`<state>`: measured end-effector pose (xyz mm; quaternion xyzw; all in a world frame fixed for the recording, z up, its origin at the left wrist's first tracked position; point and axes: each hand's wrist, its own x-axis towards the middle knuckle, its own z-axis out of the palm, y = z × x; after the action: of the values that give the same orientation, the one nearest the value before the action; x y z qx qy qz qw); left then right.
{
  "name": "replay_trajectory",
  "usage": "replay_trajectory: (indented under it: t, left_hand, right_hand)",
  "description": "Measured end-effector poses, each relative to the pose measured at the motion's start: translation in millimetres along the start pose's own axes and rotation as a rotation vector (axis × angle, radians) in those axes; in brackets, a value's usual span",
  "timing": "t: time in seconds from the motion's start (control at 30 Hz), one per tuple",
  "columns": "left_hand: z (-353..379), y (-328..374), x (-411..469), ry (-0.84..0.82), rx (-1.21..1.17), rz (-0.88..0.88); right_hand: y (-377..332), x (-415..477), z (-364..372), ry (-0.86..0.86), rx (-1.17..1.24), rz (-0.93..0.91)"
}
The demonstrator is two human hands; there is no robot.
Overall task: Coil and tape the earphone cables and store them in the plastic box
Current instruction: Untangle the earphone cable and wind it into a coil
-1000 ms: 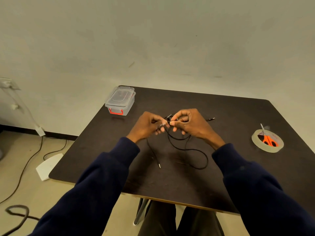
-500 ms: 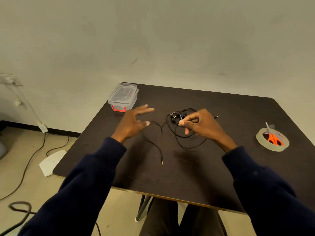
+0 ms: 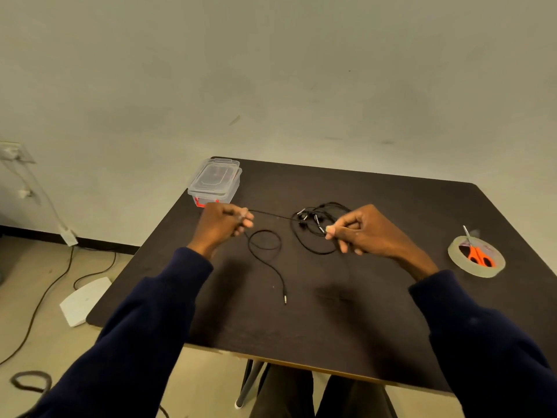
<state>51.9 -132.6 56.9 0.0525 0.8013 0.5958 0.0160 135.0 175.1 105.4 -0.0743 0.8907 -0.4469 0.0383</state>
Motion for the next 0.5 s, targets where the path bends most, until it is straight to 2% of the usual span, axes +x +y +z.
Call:
replay_trajectory:
  t: [0.17,0.3,0.4,0.5]
  left_hand:
    - [-25.2,-24.0,-3.6,0.116,0.069,-0.187]
    - [-18.6,-27.6,-7.5,0.030,0.224,-0.218]
    - [-6.6,-16.1,-13.1,-0.032,0.458,-0.008]
    - [10.7,15.2,-25.3,-0.159,0.421,0.299]
  right_hand:
    - [7.7,-18.4,-22.3,-0.045,-0.029,0.014]
    - [-7.8,-11.4,-14.7,0.047,-0.044,-0.078]
    - [-22.6,1.9,3.3,0.096,-0.096,-0.147]
    - [-36.3,17.3,22.8,0.080,-0.155,-0.171]
